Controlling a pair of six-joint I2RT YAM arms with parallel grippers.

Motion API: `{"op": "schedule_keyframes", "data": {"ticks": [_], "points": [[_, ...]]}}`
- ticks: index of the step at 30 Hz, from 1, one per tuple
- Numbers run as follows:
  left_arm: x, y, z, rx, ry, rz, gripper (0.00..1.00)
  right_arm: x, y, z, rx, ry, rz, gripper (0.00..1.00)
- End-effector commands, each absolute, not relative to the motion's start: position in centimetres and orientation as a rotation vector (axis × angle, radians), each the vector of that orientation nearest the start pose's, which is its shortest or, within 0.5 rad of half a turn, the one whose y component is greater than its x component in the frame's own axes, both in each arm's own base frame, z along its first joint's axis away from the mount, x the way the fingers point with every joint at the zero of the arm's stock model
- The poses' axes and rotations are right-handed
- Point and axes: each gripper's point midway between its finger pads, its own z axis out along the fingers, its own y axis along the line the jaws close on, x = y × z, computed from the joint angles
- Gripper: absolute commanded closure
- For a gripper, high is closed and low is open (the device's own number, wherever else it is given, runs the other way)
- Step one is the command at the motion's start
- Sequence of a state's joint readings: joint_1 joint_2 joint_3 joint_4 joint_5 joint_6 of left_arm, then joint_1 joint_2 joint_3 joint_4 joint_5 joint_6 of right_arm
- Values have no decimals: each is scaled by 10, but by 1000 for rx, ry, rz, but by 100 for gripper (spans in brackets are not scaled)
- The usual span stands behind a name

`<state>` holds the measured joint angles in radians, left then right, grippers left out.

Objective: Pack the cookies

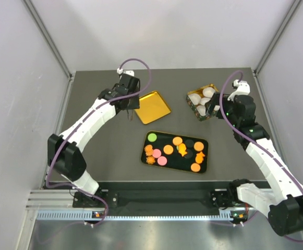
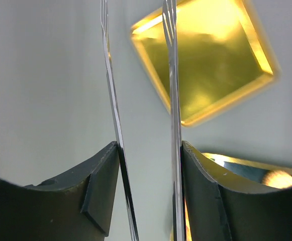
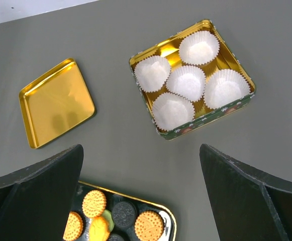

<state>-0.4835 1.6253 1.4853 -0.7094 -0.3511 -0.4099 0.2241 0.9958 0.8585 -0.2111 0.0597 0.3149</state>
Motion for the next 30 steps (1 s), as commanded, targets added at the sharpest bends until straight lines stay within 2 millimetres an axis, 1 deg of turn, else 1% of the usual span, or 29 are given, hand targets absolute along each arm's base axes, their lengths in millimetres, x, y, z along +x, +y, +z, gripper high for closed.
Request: {"op": "schedule_keyframes", "data": {"ticks": [1, 3, 7, 8, 10, 11, 13, 14, 16, 17, 20, 24, 25, 30], "points": [[366, -176, 237, 26, 2309, -137, 45, 342, 71, 266, 150, 1850, 288, 0], [351, -192, 242, 75, 2316, -216, 46, 342, 70, 266, 150, 1851, 284, 0], [324, -217, 246, 171, 2332, -290, 47, 343, 68, 264, 158, 1853, 267, 0], [315, -226, 247, 212, 2336, -313, 47, 343, 67, 264, 162, 1854, 262, 0], [301, -236, 249, 257, 2344, -345, 48, 344, 65, 263, 166, 1856, 254, 0], [289, -247, 249, 304, 2346, -368, 48, 344, 65, 262, 167, 1859, 248, 0], [274, -255, 249, 359, 2358, -386, 48, 345, 63, 260, 170, 1864, 237, 0], [262, -264, 248, 405, 2362, -401, 48, 345, 63, 260, 171, 1865, 233, 0], [248, -268, 243, 450, 2380, -404, 48, 346, 61, 259, 174, 1868, 223, 0], [237, -276, 240, 496, 2389, -428, 48, 347, 60, 258, 179, 1868, 216, 0], [216, -287, 233, 554, 2406, -485, 49, 348, 58, 255, 183, 1875, 204, 0], [194, -299, 227, 618, 2422, -525, 50, 349, 59, 254, 180, 1881, 200, 0], [186, -303, 224, 636, 2431, -534, 50, 349, 59, 254, 180, 1881, 200, 0], [165, -314, 207, 709, 2464, -534, 47, 350, 59, 253, 180, 1883, 199, 0]]}}
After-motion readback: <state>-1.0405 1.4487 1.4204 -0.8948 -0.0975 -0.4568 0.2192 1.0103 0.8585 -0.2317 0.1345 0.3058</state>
